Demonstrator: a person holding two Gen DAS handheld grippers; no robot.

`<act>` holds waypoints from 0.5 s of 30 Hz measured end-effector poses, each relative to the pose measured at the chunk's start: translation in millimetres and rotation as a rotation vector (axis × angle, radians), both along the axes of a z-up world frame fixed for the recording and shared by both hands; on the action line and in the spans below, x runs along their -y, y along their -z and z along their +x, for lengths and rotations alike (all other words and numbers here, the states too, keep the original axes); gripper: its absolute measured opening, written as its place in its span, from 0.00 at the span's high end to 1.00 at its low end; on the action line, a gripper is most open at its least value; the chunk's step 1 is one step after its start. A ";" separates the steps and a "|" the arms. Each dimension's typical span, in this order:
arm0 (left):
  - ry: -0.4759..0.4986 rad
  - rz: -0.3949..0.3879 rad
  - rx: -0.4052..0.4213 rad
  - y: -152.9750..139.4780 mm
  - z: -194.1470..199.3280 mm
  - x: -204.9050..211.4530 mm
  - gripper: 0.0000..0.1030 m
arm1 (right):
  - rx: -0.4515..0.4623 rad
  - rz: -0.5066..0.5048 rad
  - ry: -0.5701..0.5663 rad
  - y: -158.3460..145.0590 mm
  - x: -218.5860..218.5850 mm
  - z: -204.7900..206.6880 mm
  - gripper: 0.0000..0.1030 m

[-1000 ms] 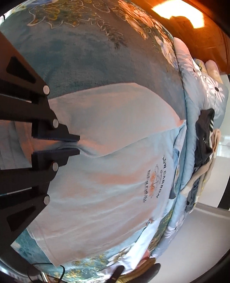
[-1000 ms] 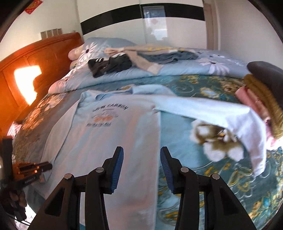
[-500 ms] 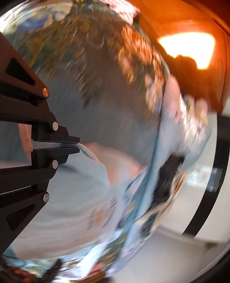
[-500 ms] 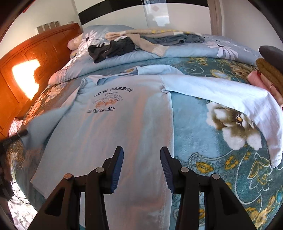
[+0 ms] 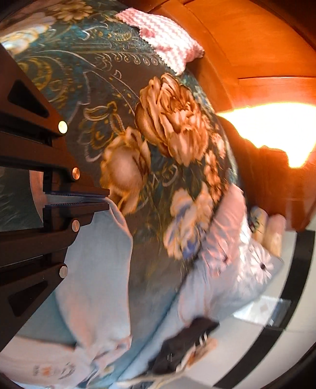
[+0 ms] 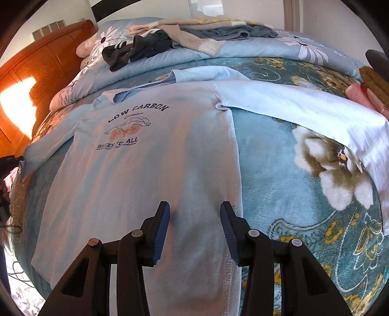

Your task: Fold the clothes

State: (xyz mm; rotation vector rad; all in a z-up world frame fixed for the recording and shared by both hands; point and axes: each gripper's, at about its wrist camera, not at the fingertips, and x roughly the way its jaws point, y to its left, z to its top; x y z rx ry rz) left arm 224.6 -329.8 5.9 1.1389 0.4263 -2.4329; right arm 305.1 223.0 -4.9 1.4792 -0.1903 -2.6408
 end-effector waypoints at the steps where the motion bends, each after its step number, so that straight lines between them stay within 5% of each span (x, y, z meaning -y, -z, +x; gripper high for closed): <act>1: -0.009 0.008 0.011 5.4 -4.4 3.4 0.96 | 0.000 0.002 -0.001 -0.4 0.2 0.3 0.57; 10: -0.020 0.121 0.005 5.7 0.9 18.4 0.93 | -0.026 -0.007 0.040 -10.0 -18.4 14.3 0.57; 15: -0.087 0.058 -0.014 -19.1 25.1 27.6 0.92 | -0.044 -0.022 0.100 -16.1 -48.1 36.1 0.57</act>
